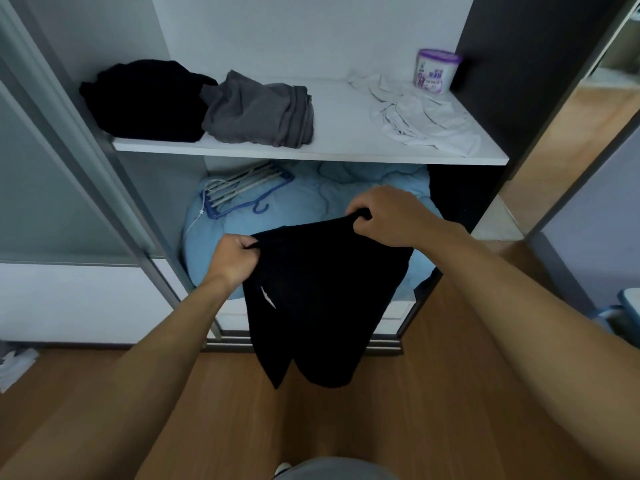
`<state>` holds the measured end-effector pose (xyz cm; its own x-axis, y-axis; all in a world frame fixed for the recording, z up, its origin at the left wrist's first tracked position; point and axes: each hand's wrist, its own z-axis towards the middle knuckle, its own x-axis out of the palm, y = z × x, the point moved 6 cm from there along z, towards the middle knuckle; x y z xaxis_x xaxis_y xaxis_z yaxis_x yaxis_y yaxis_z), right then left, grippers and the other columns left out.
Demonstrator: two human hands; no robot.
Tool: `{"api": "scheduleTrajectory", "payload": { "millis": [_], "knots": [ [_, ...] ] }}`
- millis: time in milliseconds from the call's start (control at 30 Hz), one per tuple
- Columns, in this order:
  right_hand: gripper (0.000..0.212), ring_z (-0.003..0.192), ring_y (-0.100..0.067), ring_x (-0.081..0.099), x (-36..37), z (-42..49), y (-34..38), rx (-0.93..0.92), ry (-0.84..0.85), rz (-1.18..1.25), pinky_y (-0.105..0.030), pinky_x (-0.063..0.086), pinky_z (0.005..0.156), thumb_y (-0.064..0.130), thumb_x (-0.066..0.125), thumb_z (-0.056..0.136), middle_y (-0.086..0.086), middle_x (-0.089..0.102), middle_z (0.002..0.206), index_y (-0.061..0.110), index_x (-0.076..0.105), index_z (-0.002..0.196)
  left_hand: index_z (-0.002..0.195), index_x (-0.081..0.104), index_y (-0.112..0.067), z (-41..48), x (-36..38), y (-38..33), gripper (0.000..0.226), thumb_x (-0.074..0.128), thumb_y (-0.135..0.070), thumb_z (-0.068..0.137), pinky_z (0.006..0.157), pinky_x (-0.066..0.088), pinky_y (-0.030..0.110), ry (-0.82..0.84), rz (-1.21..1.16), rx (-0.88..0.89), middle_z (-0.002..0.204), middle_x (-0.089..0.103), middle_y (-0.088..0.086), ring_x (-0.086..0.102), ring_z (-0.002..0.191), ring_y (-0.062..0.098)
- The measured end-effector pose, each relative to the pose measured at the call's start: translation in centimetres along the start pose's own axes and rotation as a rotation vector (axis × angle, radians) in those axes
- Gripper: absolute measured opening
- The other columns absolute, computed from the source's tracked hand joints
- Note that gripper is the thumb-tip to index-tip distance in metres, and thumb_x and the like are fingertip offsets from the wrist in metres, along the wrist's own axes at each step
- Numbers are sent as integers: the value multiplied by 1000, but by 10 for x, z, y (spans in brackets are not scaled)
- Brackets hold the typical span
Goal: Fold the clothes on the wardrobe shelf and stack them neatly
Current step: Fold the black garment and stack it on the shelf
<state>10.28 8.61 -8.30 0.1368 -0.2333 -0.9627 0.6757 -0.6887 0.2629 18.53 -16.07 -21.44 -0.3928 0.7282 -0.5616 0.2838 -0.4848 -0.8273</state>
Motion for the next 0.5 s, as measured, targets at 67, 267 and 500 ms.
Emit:
{"api": "scheduleTrajectory", "payload": {
  "millis": [67, 267, 500],
  "knots": [
    [19, 99, -22, 62, 4, 5, -2, 58, -42, -47, -39, 46, 83, 27, 59, 84, 1, 71, 102, 26, 73, 97, 50, 65, -23, 2, -12, -3, 46, 58, 2, 89, 58, 47, 20, 18, 63, 39, 53, 61, -9, 56, 53, 6],
    [22, 69, -15, 58, 18, 28, 17, 86, -58, 160, -28, 41, 62, 7, 55, 78, 5, 57, 67, 21, 55, 61, 54, 64, -25, 4, -42, -14, 43, 57, 4, 86, 68, 50, 26, -90, 129, 85, 65, 71, 5, 64, 60, 15],
    [43, 47, -7, 44, 26, 35, 56, 63, 86, 579, -19, 35, 48, 58, 66, 74, 8, 44, 51, 23, 49, 54, 63, 70, -25, 10, -72, -23, 39, 58, 5, 85, 48, 39, 5, -98, 127, 114, 46, 58, -22, 55, 46, -8]
  ]
}}
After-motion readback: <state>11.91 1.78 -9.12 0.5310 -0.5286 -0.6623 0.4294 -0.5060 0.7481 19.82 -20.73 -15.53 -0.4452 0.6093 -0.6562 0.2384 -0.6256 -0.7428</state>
